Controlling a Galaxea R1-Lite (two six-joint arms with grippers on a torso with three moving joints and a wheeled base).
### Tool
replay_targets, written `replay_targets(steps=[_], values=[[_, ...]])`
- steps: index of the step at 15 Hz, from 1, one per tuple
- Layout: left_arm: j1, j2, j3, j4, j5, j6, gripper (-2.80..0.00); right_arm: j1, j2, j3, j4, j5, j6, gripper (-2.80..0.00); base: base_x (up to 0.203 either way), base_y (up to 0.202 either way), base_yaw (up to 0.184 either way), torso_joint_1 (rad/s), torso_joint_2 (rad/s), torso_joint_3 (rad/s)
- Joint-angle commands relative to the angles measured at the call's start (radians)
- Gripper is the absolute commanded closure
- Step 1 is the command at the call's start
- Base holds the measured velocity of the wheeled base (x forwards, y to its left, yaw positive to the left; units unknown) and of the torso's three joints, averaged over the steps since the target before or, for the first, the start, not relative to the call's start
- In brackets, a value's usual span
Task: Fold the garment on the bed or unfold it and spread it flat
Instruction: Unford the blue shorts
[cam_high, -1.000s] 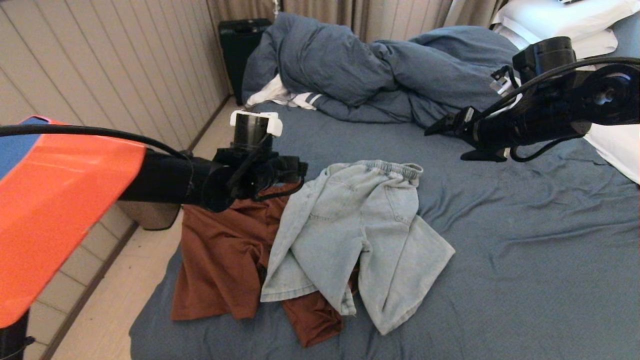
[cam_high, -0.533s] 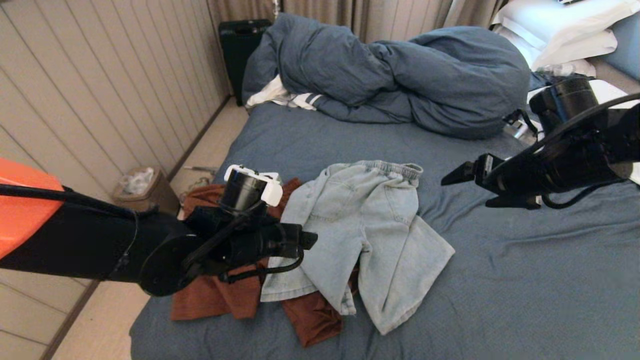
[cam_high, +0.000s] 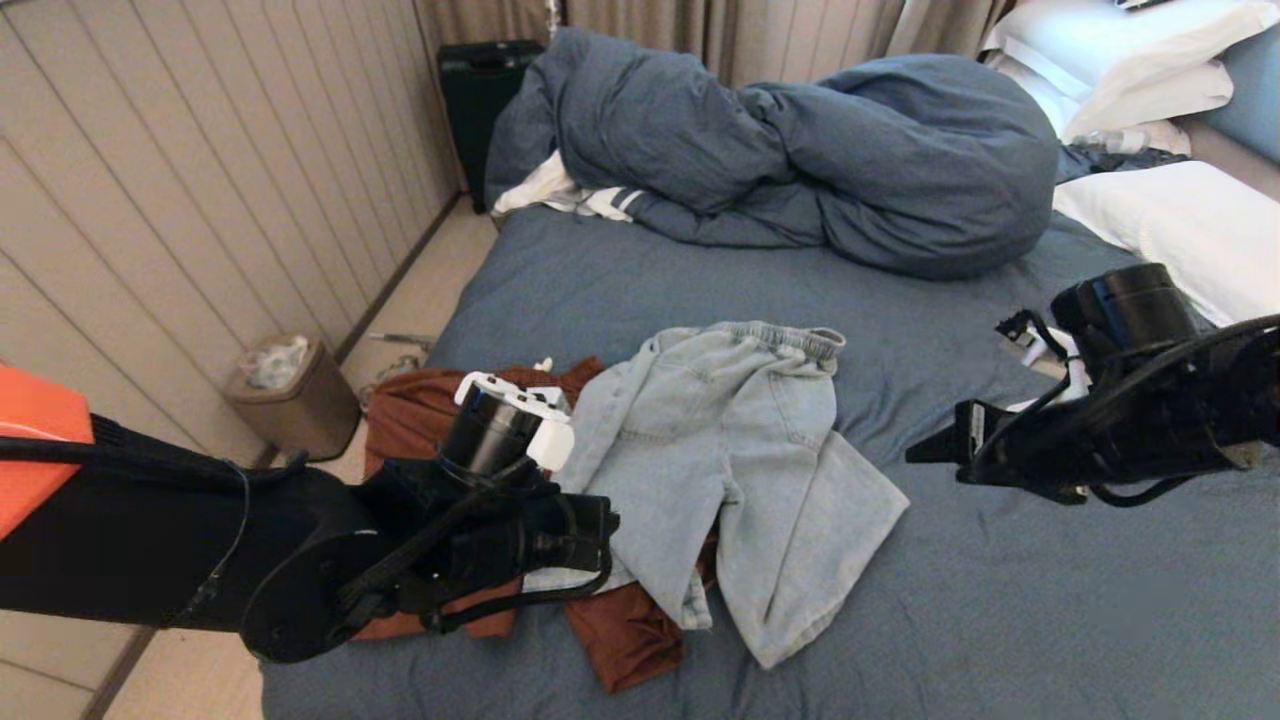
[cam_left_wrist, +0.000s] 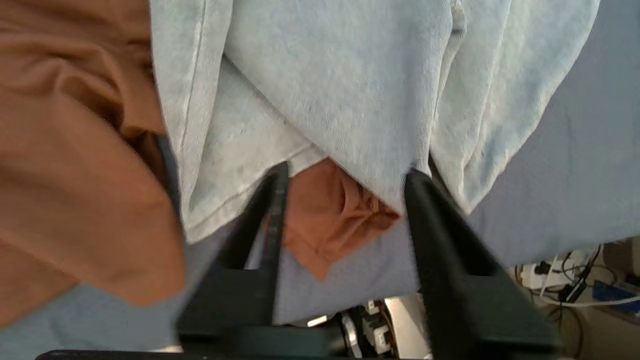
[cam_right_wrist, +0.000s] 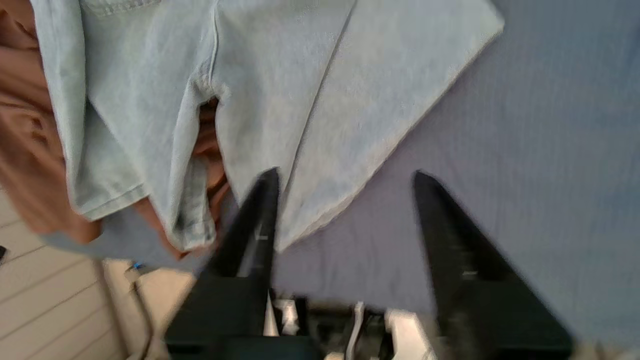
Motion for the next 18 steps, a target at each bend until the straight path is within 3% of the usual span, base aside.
replay_targets(steps=[1,6,10,15,18], values=[[-0.007,0.074,-0.035,-0.003,0.002,-0.003,0.00,-0.008,0.010,0.044,-0.031,0.000,-0.013,0.00,0.000,0.000,0.000,0.000,0.00,0.000],[-0.103,0.203,-0.128,-0.001,0.016,0.005,0.00,-0.010,0.044,0.096,-0.059,0.001,-0.030,0.00,0.000,0.000,0.000,0.000,0.00,0.000],[-0.051,0.262,-0.140,-0.005,0.021,0.028,0.00,-0.012,0.052,0.197,-0.197,0.002,-0.031,0.00,0.000,0.000,0.000,0.000,0.00,0.000],[0.030,0.402,-0.442,-0.020,0.024,0.158,0.00,-0.015,0.041,0.214,-0.227,0.010,-0.026,0.00,0.000,0.000,0.000,0.000,0.00,0.000],[0.078,0.563,-0.652,-0.009,0.063,0.224,0.00,-0.014,0.028,0.215,-0.227,0.011,-0.024,0.00,0.000,0.000,0.000,0.000,0.00,0.000]])
